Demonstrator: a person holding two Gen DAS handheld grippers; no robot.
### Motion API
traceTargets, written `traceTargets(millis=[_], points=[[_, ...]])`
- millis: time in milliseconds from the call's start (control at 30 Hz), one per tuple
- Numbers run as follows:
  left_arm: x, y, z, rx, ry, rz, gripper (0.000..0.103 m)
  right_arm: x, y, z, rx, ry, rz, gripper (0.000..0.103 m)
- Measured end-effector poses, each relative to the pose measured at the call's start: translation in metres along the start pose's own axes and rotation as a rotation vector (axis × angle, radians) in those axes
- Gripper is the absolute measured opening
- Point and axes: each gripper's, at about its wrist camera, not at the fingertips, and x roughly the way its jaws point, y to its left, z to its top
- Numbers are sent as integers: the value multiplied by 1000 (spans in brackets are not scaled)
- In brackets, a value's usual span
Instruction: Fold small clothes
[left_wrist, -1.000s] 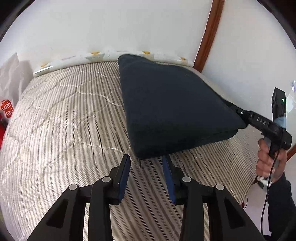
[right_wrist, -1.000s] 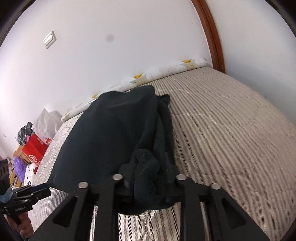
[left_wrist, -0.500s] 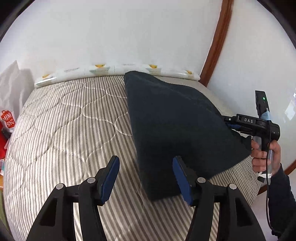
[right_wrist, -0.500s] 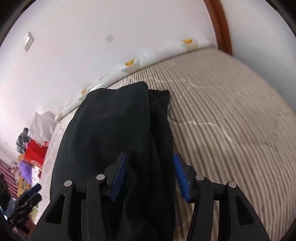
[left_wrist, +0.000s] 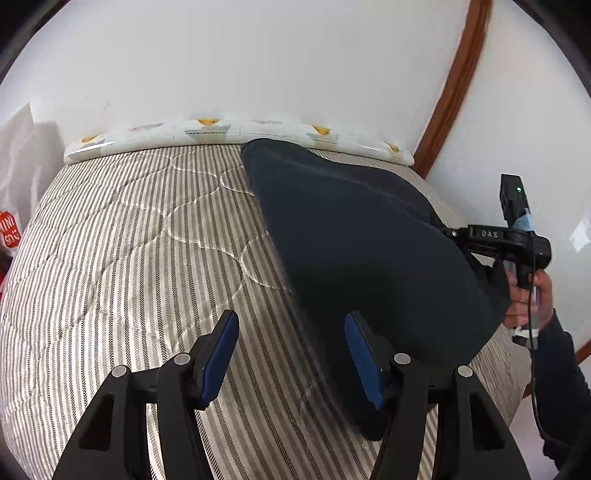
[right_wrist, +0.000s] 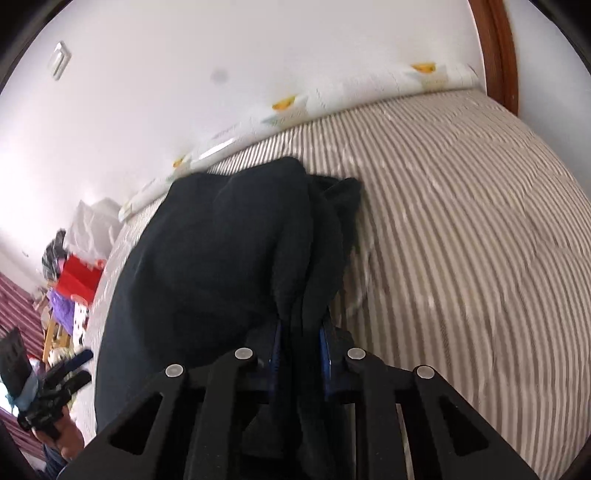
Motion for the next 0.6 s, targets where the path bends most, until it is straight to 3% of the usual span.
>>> traceTargets(millis=[200,400,600], points=[[4,-3,1,-24,12,-31,57,12,-4,21,-25,38,-8,24],[4,-17,-5,10,26,-46,58,-39,2,6,-118,-67,-145,26],[0,-23,-8,-4,17,-49,59,-51,28,-18,-207,-62,-101,26]])
